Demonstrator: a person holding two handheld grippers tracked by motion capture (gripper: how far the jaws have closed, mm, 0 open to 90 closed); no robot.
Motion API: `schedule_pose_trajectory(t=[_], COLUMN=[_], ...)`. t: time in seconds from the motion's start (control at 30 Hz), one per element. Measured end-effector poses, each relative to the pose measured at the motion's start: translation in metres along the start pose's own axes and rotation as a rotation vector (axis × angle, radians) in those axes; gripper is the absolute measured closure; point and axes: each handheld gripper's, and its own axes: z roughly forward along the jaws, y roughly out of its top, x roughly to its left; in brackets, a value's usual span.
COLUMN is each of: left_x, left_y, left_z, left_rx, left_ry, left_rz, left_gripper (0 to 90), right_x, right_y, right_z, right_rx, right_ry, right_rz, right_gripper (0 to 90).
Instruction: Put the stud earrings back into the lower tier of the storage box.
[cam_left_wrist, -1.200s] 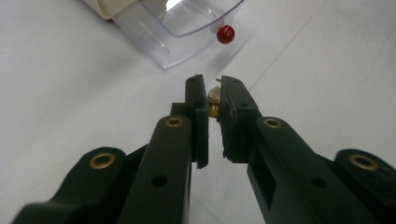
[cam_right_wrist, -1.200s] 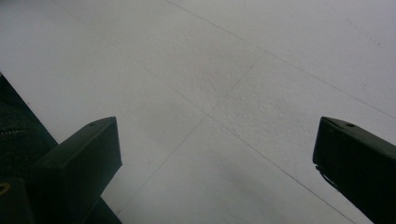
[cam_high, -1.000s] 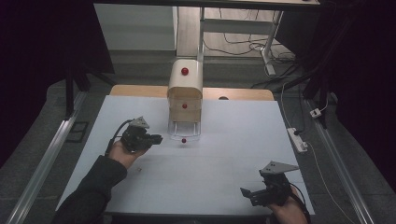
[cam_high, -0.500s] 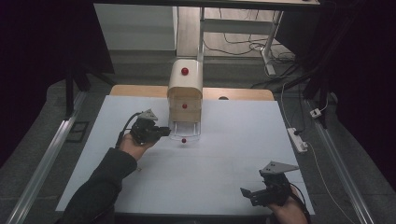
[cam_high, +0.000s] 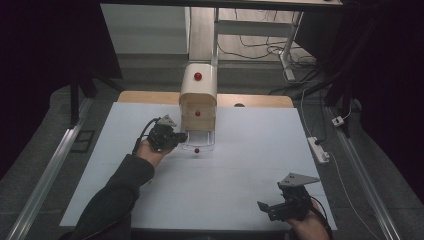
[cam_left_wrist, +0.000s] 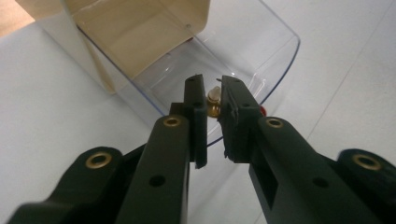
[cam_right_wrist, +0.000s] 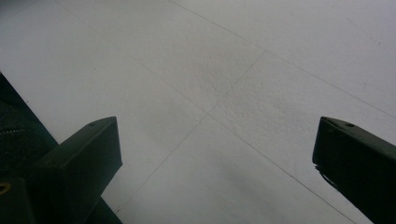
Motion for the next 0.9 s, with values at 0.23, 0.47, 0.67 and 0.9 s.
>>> schedule_pose_trajectory(t=[0.23,0.47,0.67,0.9], left_x=[0.0,-0.001,-0.004,-0.007], left_y=[0.002,-0.002,-0.007,-0.016], left_z=[-0.007,-0.015,-0.019,-0.024], left_rx=[-0.007,0.013,0.02,0.029], left_ry=[-0.023,-0.053,-0.069,-0.104], left_rz=[-0.002,0.006,0.0,-0.007], left_gripper=[55.9,32.5,19.7,3.3], right_x=[0.001,0.001,0.002,0.002], right_y=[0.0,0.0,0.0,0.0], right_z=[0.0,0.0,0.0,0.0], right_rx=[-0.002,0.0,0.001,-0.001], right_ry=[0.001,0.0,-0.001,-0.001], right_rz=[-0.002,-0.012,-0.016,-0.018], right_gripper=[1.0,1.0,1.0,1.0])
